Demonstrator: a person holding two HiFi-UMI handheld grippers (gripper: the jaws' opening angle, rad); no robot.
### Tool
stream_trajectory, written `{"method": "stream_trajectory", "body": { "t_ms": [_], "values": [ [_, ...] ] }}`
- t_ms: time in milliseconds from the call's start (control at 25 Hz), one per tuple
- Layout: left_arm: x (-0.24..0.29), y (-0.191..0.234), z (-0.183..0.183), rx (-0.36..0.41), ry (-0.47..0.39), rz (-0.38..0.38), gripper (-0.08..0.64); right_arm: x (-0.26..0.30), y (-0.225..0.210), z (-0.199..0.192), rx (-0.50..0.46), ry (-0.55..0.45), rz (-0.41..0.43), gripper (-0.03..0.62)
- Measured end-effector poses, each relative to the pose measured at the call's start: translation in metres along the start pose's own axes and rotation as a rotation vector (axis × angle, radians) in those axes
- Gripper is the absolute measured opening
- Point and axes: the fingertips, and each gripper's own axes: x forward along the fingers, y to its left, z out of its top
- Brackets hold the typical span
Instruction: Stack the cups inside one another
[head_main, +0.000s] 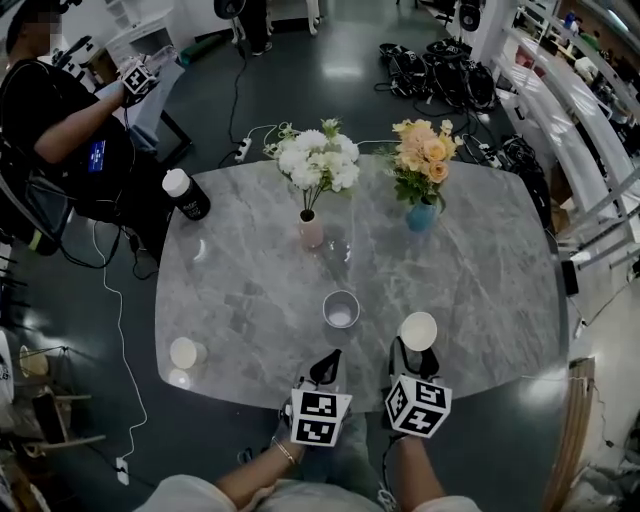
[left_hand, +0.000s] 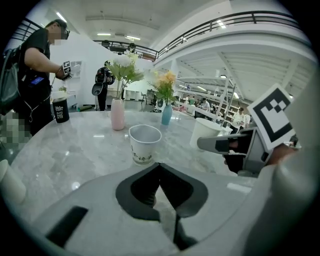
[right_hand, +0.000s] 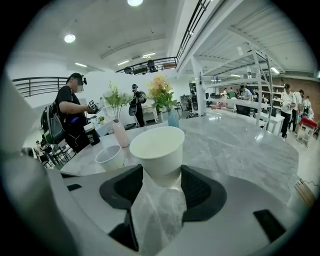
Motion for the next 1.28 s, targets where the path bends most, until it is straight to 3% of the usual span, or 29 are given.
{"method": "stream_trajectory", "body": {
  "t_ms": [1280],
  "values": [
    [-0.062,0.063,0.026,-0.085,-0.145,0.103,-0.005,-0.013,0.103,0.047,-0.105,-0.075,0.14,0.224]
  ]
}}
